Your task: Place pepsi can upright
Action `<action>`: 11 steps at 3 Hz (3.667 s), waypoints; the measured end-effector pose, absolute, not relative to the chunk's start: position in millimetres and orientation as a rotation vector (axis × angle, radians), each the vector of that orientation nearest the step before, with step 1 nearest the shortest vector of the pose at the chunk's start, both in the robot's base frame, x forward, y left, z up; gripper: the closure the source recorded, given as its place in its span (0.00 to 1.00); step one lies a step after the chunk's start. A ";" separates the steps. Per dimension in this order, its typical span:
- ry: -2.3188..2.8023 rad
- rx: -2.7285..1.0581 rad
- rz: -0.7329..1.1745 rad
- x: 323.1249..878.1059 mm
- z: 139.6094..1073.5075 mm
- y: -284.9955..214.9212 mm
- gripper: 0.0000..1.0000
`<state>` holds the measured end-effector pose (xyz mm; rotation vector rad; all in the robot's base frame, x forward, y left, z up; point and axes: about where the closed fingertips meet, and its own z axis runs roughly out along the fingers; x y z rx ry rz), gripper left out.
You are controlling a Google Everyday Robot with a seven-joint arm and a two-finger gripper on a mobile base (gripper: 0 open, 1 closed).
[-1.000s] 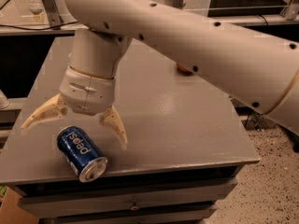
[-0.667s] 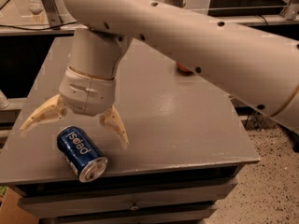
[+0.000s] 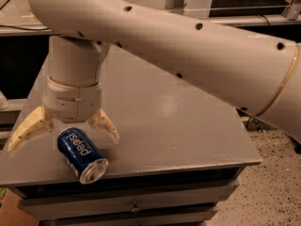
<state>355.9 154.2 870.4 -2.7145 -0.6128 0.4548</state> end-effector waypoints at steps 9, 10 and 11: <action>-1.172 -2.846 0.313 340.7 842.3 148.9 0.87; -1.163 -2.823 0.240 352.6 857.5 156.9 1.00; -1.097 -2.759 0.058 371.6 894.1 166.2 1.00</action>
Offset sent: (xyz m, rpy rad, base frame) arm 0.0073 0.0137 -0.0304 -0.1697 -0.1392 0.3333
